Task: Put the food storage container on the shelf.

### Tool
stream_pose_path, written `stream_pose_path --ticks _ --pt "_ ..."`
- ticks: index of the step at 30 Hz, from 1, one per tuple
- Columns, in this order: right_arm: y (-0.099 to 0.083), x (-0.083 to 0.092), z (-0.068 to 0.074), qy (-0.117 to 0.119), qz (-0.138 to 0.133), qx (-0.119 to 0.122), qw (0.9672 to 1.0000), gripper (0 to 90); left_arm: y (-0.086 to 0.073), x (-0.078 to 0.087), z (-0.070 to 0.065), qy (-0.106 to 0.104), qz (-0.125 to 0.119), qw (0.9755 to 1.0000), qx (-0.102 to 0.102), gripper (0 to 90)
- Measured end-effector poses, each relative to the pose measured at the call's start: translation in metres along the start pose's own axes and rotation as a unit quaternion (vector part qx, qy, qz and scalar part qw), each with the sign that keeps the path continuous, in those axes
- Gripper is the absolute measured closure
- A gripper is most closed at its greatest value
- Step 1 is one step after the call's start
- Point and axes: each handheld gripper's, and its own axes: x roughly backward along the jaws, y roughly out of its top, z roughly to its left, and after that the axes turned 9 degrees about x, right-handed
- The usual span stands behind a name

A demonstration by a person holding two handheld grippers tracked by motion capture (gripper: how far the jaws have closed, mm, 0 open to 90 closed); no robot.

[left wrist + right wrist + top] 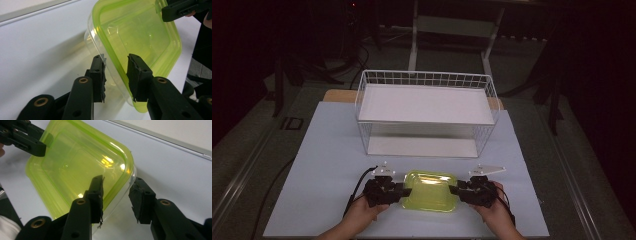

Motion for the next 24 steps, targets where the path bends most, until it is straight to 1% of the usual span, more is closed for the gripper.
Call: stream_pose_path --ticks 1,3,5,7,10,11,12,13,14,16,18,20,21,22,24 --pt "0.000 0.000 0.000 0.002 0.001 -0.003 1.0000 65.8 0.000 0.000 -0.001 0.001 -0.001 1.0000 0.000 68.8" --pt "0.002 0.001 0.001 0.000 0.005 -0.006 1.0000 66.6 -0.001 0.001 -0.001 0.000 -0.001 1.0000 0.002 69.3" --pt "0.003 0.002 0.003 -0.004 0.008 -0.008 0.9999 67.2 -0.001 0.001 -0.002 0.001 0.002 1.0000 -0.001 69.3" --pt "0.003 0.002 0.003 -0.002 0.009 -0.015 0.9998 68.1 -0.001 0.001 -0.003 0.003 0.001 1.0000 0.001 69.8" --pt "0.003 0.003 0.004 -0.003 0.007 -0.023 0.9997 69.5 -0.001 0.002 -0.003 0.004 0.003 0.9999 0.009 70.7" --pt "0.003 0.004 0.004 0.000 0.006 -0.029 0.9996 70.2 -0.001 0.003 -0.004 0.006 0.003 0.9999 0.011 71.4" --pt "0.003 0.004 0.004 0.000 0.006 -0.029 0.9996 70.2 -0.001 0.003 -0.004 0.006 0.003 0.9999 0.011 72.1" --pt "0.004 0.005 0.005 0.004 0.003 -0.034 0.9994 72.1 -0.001 0.004 -0.004 0.008 0.000 0.9998 0.019 73.7" --pt "0.004 0.005 0.006 0.006 0.003 -0.035 0.9994 72.6 -0.001 0.005 -0.004 0.005 0.001 0.9998 0.019 74.2" --pt "0.005 0.006 0.010 -0.005 0.002 -0.029 0.9996 73.5 -0.002 0.006 -0.005 0.008 -0.001 0.9998 0.019 75.5" --pt "0.006 0.007 0.010 -0.009 0.001 -0.032 0.9995 74.9 -0.002 0.007 -0.006 0.010 -0.001 0.9997 0.021 76.1" --pt "0.008 0.008 0.012 -0.019 -0.005 -0.029 0.9994 76.9 -0.002 0.007 -0.006 0.020 -0.003 0.9996 0.021 77.7" --pt "0.009 0.008 0.012 -0.022 -0.008 -0.023 0.9995 78.3 -0.002 0.008 -0.005 0.025 -0.006 0.9994 0.024 79.3" --pt "0.010 0.008 0.012 -0.019 -0.009 -0.025 0.9995 79.0 -0.002 0.010 -0.003 0.025 -0.013 0.9992 0.028 80.3" --pt "0.013 0.006 0.013 -0.021 -0.011 -0.020 0.9995 79.0 0.001 0.013 -0.001 0.027 -0.017 0.9991 0.027 80.6"
